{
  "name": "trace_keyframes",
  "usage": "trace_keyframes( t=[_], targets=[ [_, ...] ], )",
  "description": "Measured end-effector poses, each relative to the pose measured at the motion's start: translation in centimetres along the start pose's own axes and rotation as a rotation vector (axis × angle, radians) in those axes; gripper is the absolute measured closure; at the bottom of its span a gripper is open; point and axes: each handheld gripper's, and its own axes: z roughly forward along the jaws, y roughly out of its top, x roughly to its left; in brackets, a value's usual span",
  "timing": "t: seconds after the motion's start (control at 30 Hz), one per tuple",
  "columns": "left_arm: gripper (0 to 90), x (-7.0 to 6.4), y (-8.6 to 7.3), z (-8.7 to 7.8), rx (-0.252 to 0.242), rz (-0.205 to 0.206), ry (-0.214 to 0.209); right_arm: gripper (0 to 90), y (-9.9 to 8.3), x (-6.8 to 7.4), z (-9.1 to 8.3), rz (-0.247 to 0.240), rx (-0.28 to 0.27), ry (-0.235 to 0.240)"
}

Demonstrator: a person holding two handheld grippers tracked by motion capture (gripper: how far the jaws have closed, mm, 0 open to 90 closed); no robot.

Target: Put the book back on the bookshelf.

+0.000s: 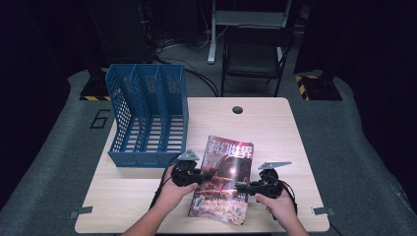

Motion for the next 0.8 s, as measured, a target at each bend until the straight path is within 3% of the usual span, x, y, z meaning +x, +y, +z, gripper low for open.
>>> trace_keyframes(
  t=[0.2,0.37,0.47,0.8],
  targets=[
    [82.2,-0.2,0.3,-0.1,0.004,0.017,0.004,67.7,-0.1,-0.4,0.4,0.057,0.034,0.024],
    [82.9,-0.3,0.5,-0.3,0.002,0.024,0.003,69.5,-0.2,-0.5,0.6,0.062,0.052,0.03],
    [82.8,-0.3,0.5,-0.5,-0.009,0.03,0.006,75.3,0.0,0.0,0.4,0.031,0.042,0.028],
    [81.7,-0.3,1.0,-1.5,-0.042,0.042,0.007,80.4,0.5,1.3,-0.1,-0.049,-0.012,-0.035]
  ],
)
